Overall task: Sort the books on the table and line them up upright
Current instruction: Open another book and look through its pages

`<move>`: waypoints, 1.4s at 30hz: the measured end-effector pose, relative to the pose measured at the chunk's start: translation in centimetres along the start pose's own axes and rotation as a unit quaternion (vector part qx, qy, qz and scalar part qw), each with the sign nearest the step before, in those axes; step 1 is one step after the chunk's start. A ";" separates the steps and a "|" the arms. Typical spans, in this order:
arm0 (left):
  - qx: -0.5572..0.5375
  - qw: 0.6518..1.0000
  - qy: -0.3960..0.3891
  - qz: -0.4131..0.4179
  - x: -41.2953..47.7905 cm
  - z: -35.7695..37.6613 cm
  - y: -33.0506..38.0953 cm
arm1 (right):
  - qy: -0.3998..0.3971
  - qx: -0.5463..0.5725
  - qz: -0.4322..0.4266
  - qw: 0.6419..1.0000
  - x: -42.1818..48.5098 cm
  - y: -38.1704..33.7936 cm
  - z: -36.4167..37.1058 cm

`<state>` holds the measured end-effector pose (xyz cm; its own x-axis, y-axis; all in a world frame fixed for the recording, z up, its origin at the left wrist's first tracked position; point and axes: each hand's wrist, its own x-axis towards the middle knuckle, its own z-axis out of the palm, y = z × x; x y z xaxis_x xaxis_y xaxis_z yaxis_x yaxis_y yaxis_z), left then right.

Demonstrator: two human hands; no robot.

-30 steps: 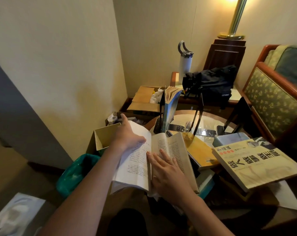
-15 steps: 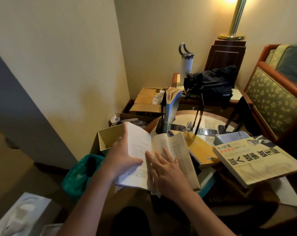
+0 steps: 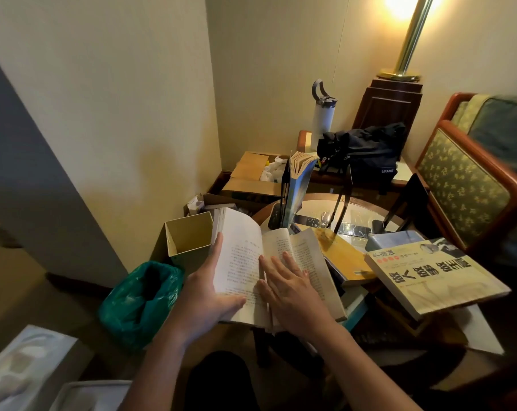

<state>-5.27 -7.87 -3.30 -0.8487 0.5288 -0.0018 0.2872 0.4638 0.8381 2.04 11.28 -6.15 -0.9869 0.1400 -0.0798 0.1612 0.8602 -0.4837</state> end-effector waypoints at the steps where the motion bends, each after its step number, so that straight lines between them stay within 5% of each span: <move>1: -0.009 1.000 0.007 0.006 0.0 0.1 0.0 | 0.001 0.002 0.001 1.000 -0.2 0.0 -0.3; 10: -0.041 0.999 0.018 -0.008 0.2 0.5 -0.8 | -0.010 -0.018 -0.005 1.000 -3.8 2.7 -1.6; 21: -0.048 0.999 0.022 0.007 0.0 0.7 -0.5 | 0.096 0.108 0.022 0.989 -5.7 0.7 -1.9; 35: -0.169 0.985 -0.026 -0.018 0.2 0.9 0.1 | 0.027 0.051 0.016 0.998 -4.7 -4.4 -1.6; 42: -0.282 0.956 0.030 -0.072 -0.1 0.8 2.3 | 0.083 0.093 -0.019 0.992 -3.3 -3.3 -1.0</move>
<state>-4.19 -6.24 -1.80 -0.8906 0.4381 -0.1223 -0.1058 0.0622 0.9924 4.72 8.49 -3.46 -0.9763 0.2016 0.0783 0.1064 0.7630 -0.6376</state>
